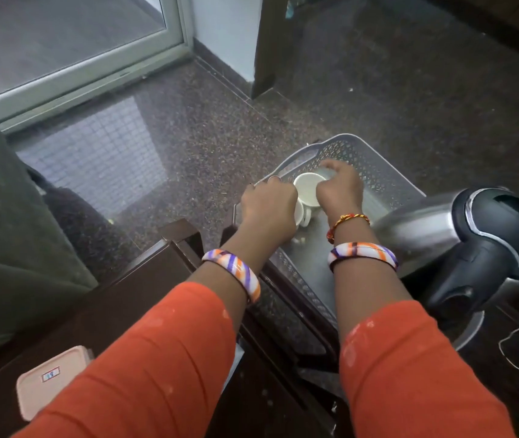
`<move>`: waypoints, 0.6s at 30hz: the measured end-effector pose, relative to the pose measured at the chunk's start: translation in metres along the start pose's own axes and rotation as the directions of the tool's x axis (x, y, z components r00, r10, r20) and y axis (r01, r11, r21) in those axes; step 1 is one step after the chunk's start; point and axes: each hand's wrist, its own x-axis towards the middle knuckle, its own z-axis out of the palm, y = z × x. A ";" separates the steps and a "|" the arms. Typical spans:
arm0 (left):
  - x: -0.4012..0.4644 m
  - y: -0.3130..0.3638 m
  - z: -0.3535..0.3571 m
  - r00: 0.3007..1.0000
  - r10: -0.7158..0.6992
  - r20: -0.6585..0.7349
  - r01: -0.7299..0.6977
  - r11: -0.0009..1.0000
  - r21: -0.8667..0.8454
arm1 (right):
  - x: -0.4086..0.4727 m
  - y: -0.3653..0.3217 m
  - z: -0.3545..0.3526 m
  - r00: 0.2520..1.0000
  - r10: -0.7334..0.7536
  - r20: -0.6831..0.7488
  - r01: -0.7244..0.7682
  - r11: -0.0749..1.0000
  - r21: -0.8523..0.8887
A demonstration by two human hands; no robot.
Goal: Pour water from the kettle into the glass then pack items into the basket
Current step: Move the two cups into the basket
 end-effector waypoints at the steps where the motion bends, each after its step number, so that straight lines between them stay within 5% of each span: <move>1: -0.001 -0.001 0.002 1.000 -0.007 -0.002 0.007 1.000 -0.001 | 0.000 -0.001 -0.001 0.995 0.098 -0.019 -0.099 0.995 -0.009; 4: -0.004 -0.002 0.008 1.000 -0.023 -0.013 0.023 1.000 -0.011 | 0.004 -0.003 0.003 0.981 0.193 -0.015 -0.194 0.980 -0.043; 18: 0.000 -0.002 0.027 0.999 0.050 -0.004 -0.049 0.996 0.069 | 0.004 -0.010 0.010 0.994 0.103 -0.026 -0.101 0.994 0.041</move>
